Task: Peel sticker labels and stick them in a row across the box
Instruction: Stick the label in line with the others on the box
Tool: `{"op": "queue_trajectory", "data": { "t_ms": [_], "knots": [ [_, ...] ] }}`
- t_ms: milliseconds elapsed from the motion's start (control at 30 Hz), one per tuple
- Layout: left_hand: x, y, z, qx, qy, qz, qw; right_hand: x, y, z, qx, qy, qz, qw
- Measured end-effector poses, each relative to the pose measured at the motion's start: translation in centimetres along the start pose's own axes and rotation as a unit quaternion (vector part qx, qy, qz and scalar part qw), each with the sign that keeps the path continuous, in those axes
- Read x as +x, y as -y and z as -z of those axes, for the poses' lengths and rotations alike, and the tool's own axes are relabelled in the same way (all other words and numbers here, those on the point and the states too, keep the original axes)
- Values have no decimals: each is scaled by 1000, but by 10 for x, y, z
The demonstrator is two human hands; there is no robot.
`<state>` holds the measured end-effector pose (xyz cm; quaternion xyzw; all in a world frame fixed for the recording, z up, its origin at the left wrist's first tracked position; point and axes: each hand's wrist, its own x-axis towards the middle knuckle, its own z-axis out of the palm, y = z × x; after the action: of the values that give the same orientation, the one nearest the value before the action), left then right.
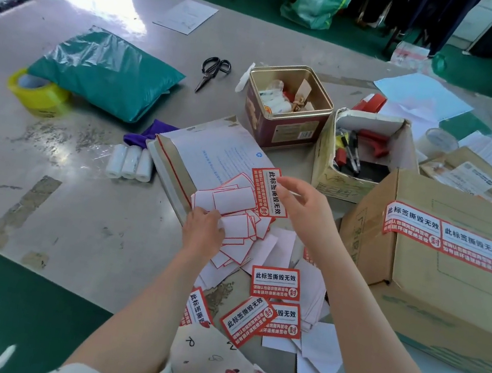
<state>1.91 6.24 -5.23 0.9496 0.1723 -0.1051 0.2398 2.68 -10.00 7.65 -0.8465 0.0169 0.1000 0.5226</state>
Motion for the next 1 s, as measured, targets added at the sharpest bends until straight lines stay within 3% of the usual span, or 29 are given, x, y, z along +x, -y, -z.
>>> {"op": "queue_trajectory", "data": {
  "t_ms": [167,267,467,633,1000],
  "knots": [
    [3,-17,22,-48,-26,-40,998,0,0,3,-32,-6,10,999],
    [-1,-36,46,-85,-82,-71,990,0,0,5,-59,-13,18,998],
    [-15,-76,89,-129,-189,-248,941,-4,7,13,-95,-34,47,994],
    [-25,-97,102,-118,-208,-336,911,-14,17,28,-101,-59,80,990],
    [-57,-142,106,-93,-200,-426,877,-33,14,84,-42,-124,75,989]
  ]
}}
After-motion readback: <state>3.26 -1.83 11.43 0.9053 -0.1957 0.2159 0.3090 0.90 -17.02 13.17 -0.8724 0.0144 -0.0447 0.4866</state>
